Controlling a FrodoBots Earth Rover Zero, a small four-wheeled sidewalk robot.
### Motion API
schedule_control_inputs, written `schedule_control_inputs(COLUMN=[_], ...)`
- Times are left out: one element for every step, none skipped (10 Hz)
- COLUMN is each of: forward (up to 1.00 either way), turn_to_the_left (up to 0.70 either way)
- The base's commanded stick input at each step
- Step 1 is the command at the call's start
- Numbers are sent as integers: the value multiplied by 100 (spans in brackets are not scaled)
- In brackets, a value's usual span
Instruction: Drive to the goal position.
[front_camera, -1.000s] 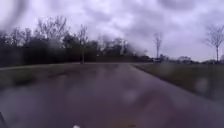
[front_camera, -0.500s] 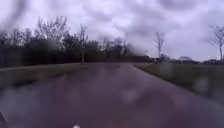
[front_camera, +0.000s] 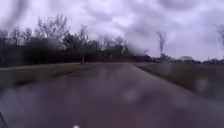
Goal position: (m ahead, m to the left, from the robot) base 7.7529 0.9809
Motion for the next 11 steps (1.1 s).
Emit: schedule_control_inputs(forward=[70, 70, 70, 70, 70, 70, 70, 70, 70, 70, 70], turn_to_the_left=[0, 0, 0, 0, 0, 0, 0, 0, 0, 0, 0])
